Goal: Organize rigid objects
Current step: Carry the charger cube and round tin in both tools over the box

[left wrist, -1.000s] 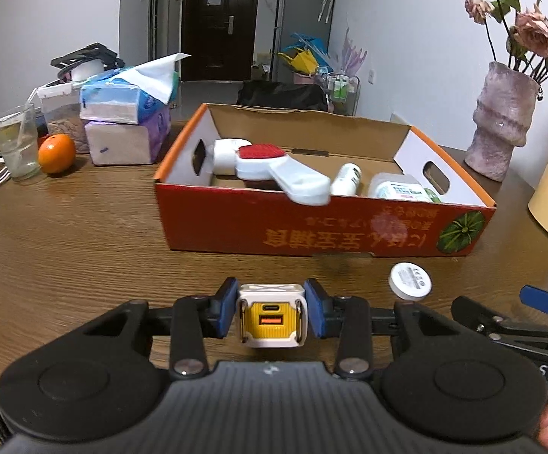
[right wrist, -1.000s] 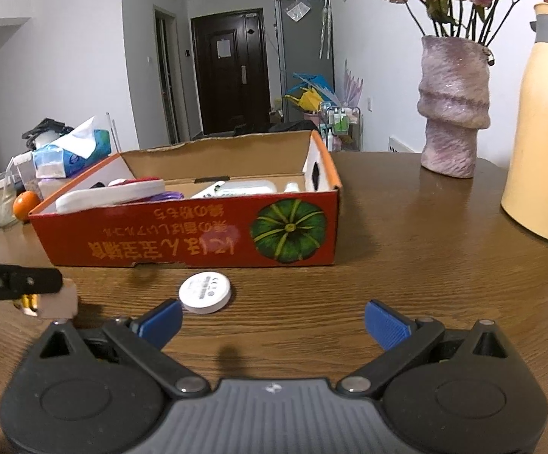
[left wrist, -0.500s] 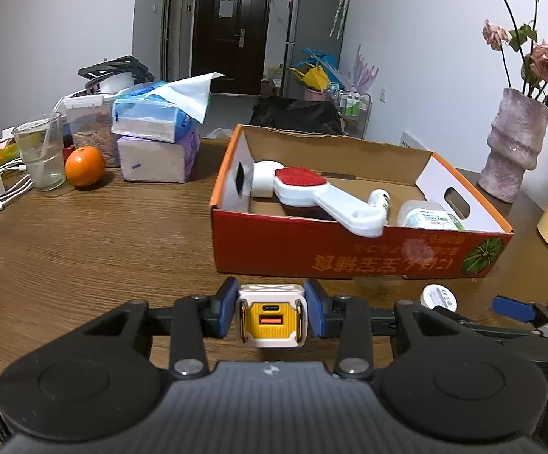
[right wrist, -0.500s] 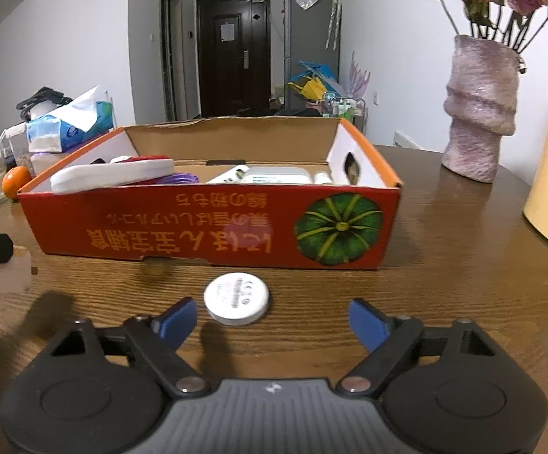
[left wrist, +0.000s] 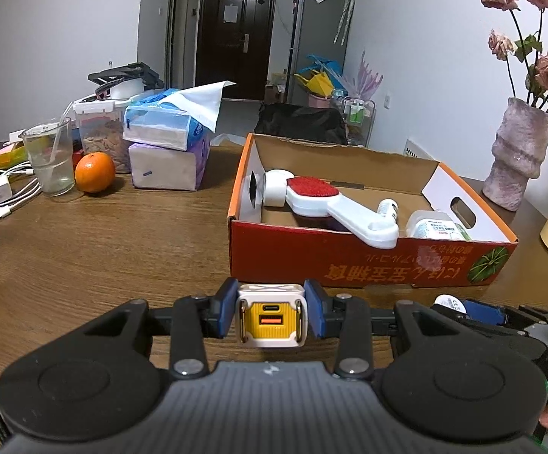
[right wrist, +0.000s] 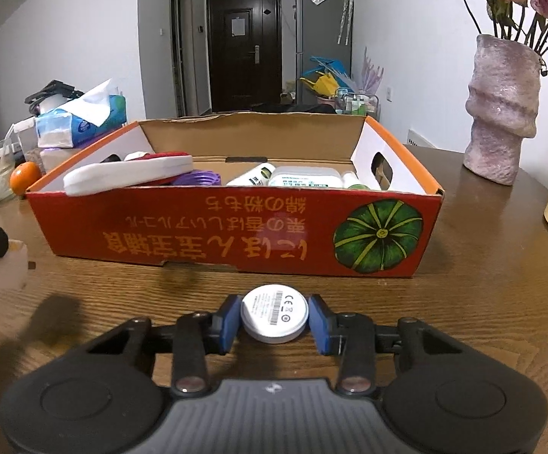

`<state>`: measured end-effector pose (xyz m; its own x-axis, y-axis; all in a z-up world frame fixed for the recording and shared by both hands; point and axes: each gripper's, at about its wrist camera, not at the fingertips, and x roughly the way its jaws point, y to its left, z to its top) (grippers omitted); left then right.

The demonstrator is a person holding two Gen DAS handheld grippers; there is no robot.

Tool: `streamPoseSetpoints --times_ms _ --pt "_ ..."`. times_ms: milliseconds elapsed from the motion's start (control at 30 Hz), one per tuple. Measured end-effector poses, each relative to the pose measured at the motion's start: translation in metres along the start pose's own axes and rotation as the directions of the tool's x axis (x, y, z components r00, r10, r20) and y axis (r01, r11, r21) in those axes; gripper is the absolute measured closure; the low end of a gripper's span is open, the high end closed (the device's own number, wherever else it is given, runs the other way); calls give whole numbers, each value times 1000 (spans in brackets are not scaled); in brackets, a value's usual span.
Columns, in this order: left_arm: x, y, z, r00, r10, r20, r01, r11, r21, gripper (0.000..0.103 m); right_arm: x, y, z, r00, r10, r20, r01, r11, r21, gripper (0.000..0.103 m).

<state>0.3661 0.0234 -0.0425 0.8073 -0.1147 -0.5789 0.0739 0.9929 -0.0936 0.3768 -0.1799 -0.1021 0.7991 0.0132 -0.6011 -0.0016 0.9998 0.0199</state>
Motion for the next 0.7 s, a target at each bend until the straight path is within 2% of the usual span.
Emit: streamPoseSetpoints --times_ms 233,700 --pt "-3 -1 0 1000 0 10 0 1000 2 64 -14 1 -3 999 13 39 -13 1000 -2 64" --pt "-27 -16 1 996 -3 86 1 1000 31 64 -64 -4 -5 988 33 149 -35 999 12 64"
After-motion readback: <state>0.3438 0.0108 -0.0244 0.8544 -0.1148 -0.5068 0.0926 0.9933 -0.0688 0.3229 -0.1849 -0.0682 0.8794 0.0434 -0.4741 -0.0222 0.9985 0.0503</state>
